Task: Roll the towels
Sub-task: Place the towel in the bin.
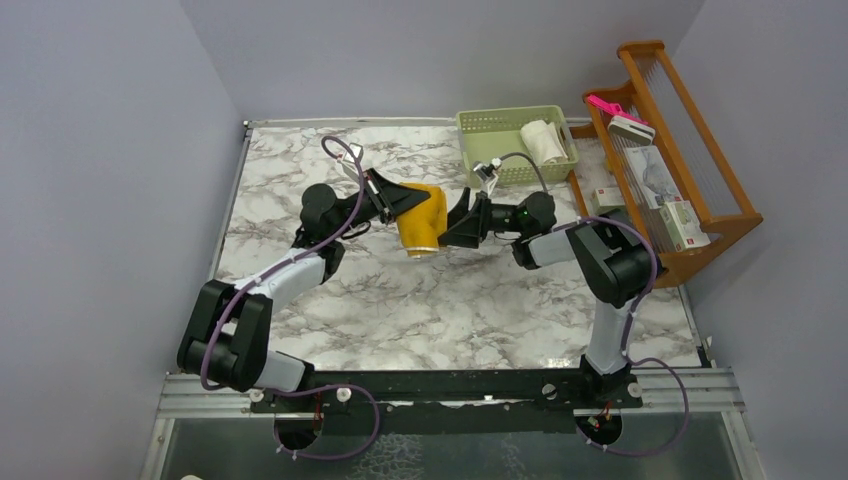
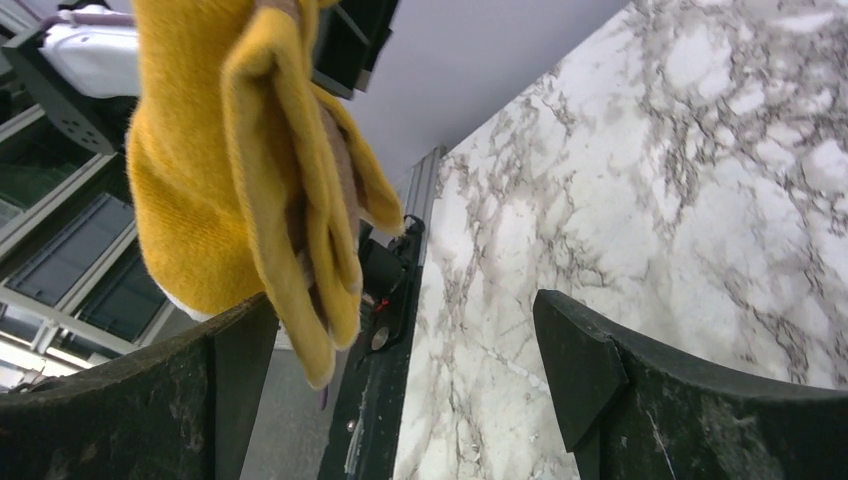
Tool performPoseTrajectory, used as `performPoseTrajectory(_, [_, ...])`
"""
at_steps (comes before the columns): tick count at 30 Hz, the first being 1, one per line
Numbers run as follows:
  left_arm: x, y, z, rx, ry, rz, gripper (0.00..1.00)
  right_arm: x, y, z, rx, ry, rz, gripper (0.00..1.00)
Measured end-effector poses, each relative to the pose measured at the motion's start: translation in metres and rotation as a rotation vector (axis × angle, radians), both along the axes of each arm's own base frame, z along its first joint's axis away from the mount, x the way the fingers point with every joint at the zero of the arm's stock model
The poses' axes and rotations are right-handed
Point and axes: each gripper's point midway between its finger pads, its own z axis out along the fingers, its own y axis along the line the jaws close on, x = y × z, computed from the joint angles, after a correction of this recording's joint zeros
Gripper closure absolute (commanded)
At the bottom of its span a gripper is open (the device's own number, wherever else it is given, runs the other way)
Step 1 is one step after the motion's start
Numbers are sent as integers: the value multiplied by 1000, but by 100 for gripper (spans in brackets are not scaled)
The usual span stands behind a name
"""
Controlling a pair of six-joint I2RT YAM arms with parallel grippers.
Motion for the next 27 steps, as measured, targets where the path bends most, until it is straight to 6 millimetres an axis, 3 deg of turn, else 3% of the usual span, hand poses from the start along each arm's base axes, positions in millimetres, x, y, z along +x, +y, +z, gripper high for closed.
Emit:
performPoseTrajectory(5, [1, -2, 8, -65, -13, -16, 100, 0, 2, 27, 27, -35, 34, 0])
performPoseTrajectory(12, [5, -4, -5, -122, 27, -33, 100, 0, 7, 55, 55, -17, 69, 0])
performPoseTrajectory(16, [5, -4, -1, -130, 3, -34, 100, -3, 11, 70, 68, 2, 95, 0])
performPoseTrajectory(21, [12, -6, -6, -81, -19, -12, 100, -14, 16, 80, 74, 20, 133, 0])
performPoseTrajectory(27, [16, -1, -6, 30, -55, 59, 100, -24, 26, 78, 73, -15, 163, 0])
